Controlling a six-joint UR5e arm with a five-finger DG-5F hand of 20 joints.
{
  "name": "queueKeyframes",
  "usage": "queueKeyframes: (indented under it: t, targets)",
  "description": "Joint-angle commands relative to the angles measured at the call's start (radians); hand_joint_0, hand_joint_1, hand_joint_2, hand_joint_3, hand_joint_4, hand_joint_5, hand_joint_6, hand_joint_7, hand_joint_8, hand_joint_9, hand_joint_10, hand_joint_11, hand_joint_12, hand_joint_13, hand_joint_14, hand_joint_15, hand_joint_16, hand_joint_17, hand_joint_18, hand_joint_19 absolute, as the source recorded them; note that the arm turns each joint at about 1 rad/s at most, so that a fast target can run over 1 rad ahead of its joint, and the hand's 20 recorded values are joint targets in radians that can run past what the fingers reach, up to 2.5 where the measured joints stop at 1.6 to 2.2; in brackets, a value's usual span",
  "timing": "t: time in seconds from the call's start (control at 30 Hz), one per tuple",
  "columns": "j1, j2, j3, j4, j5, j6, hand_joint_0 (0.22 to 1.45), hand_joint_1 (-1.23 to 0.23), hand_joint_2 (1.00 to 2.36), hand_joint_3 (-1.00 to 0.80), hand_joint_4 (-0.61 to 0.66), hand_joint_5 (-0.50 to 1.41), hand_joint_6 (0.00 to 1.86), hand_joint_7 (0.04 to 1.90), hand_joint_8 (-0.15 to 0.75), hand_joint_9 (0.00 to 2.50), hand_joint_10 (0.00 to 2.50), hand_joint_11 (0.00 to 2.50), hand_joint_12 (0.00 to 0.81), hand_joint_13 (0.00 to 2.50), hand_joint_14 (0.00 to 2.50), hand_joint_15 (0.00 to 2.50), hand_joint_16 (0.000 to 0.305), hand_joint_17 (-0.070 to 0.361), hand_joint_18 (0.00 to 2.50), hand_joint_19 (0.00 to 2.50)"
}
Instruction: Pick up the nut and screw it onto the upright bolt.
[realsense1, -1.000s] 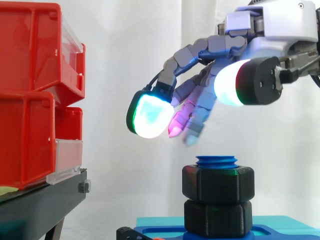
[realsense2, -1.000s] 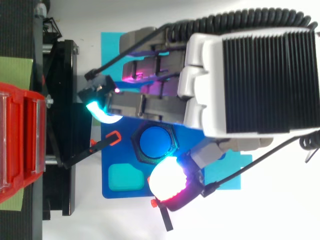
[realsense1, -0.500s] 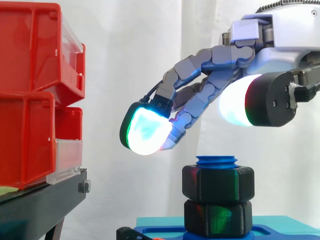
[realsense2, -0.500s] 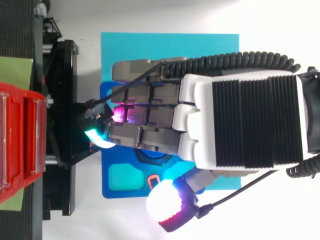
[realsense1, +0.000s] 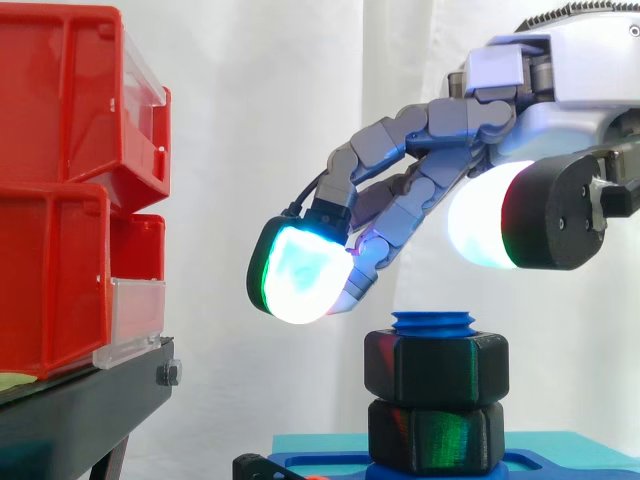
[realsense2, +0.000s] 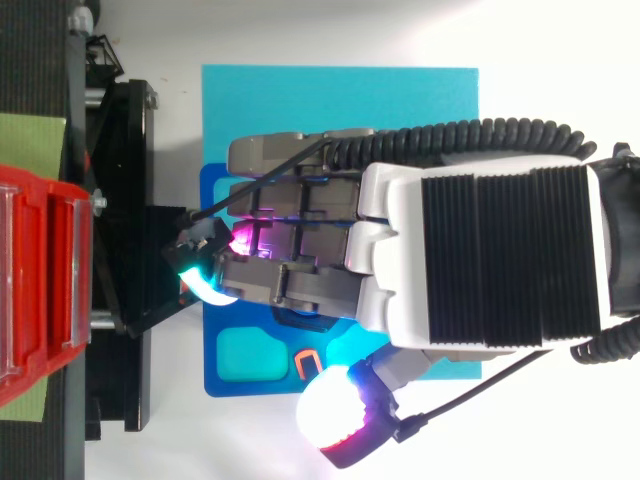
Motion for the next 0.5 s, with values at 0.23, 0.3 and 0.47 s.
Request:
queueKeyframes:
  t: [0.23,0.3,0.47]
  targets:
    - [0.000,0.000,-0.036,0.014,-0.005,0.012,0.50,-0.36,1.00,-0.50,0.29,-0.05,0.50,0.84,0.211,0.83,0.00,0.00,0.188,0.80,0.00,0.00,0.015,0.033,0.42,0.00]
    - [0.000,0.001,-0.037,0.027,-0.002,0.015,0.50,-0.36,1.00,-0.50,0.29,-0.05,0.50,0.85,0.211,0.83,0.00,0.00,0.188,0.81,0.00,0.00,0.015,0.033,0.43,0.00]
    - [0.000,0.001,-0.036,0.031,-0.002,0.023,0.50,-0.37,1.00,-0.50,0.28,-0.05,0.50,0.85,0.211,0.84,0.00,0.00,0.184,0.83,0.00,0.00,0.015,0.033,0.43,0.00]
